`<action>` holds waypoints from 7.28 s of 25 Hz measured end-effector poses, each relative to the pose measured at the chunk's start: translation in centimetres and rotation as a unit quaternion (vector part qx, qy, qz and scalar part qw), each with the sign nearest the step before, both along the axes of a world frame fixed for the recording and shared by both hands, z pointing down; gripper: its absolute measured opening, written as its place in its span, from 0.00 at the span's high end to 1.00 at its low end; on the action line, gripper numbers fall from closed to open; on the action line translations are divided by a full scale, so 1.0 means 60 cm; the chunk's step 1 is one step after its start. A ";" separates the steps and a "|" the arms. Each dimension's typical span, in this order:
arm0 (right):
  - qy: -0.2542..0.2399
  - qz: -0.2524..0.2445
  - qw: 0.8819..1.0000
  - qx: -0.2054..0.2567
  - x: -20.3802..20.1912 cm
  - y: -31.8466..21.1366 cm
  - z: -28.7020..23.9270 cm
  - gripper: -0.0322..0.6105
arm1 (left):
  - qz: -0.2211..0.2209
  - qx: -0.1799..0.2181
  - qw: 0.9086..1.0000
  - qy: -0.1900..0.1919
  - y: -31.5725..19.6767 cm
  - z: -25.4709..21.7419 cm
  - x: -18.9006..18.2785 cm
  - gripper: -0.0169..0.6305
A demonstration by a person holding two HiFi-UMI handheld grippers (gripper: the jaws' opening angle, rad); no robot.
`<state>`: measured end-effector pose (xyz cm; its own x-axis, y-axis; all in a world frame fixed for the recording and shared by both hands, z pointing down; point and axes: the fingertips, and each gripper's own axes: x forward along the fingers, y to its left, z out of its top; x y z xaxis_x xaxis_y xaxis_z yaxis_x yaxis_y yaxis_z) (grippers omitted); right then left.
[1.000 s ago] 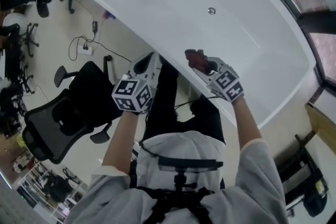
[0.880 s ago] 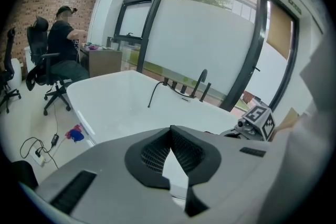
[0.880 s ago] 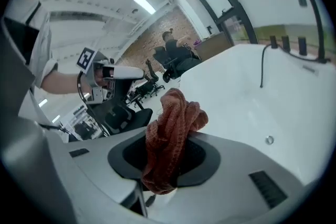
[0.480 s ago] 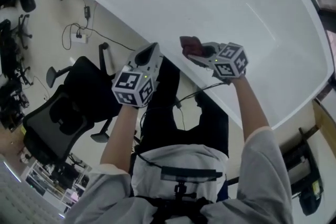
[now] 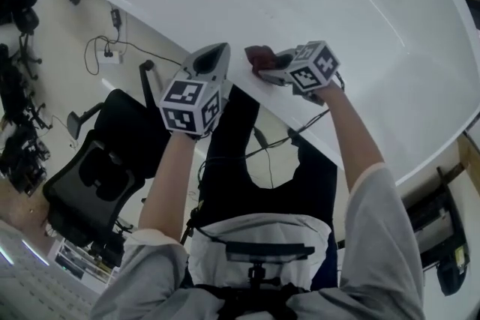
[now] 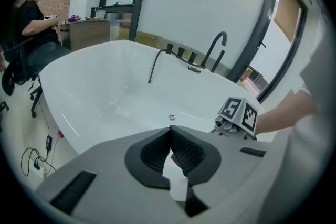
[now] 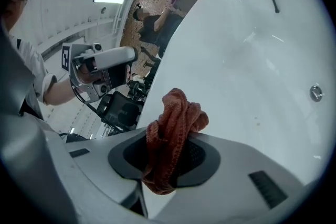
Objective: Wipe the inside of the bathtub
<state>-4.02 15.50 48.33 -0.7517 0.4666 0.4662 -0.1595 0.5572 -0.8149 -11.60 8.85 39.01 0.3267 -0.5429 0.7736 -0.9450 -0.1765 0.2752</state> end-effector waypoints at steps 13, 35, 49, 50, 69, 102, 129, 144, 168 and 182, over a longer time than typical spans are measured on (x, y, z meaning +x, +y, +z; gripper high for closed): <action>0.009 -0.028 0.999 -0.021 -0.110 -0.042 0.044 0.78 | 0.032 -0.027 0.999 0.008 -0.068 0.023 -0.056 0.96; 0.109 -0.035 0.988 -0.105 0.084 0.031 0.170 0.79 | 0.119 -0.069 0.990 0.017 -0.135 0.109 0.058 0.96; 0.006 -0.024 0.998 -0.059 -0.158 -0.093 0.167 0.79 | 0.149 -0.097 0.984 -0.003 -0.196 0.180 -0.007 0.96; 0.003 -0.023 0.998 -0.060 -0.161 -0.096 0.167 0.79 | 0.153 -0.099 0.983 -0.006 -0.198 0.187 -0.009 0.96; 0.102 0.013 0.988 -0.112 0.037 -0.030 0.282 0.79 | 0.211 -0.159 0.964 0.019 -0.177 0.317 0.073 0.96; 0.128 0.053 0.981 -0.135 0.009 -0.076 0.377 0.79 | 0.235 -0.167 0.957 -0.007 -0.214 0.457 0.056 0.96; 0.167 0.119 0.962 -0.180 0.043 -0.083 0.476 0.79 | 0.239 -0.167 0.956 0.000 -0.238 0.550 0.061 0.96; 0.084 0.131 0.973 -0.171 -0.129 -0.182 0.499 0.79 | 0.224 -0.166 0.960 -0.023 -0.289 0.594 -0.008 0.96; 0.203 0.098 0.966 -0.127 -0.067 -0.161 0.597 0.80 | 0.256 -0.174 0.951 -0.019 -0.271 0.626 0.026 0.96; 0.256 0.198 0.936 -0.140 -0.049 -0.178 0.637 0.79 | 0.248 -0.180 0.952 -0.004 -0.275 0.626 0.045 0.96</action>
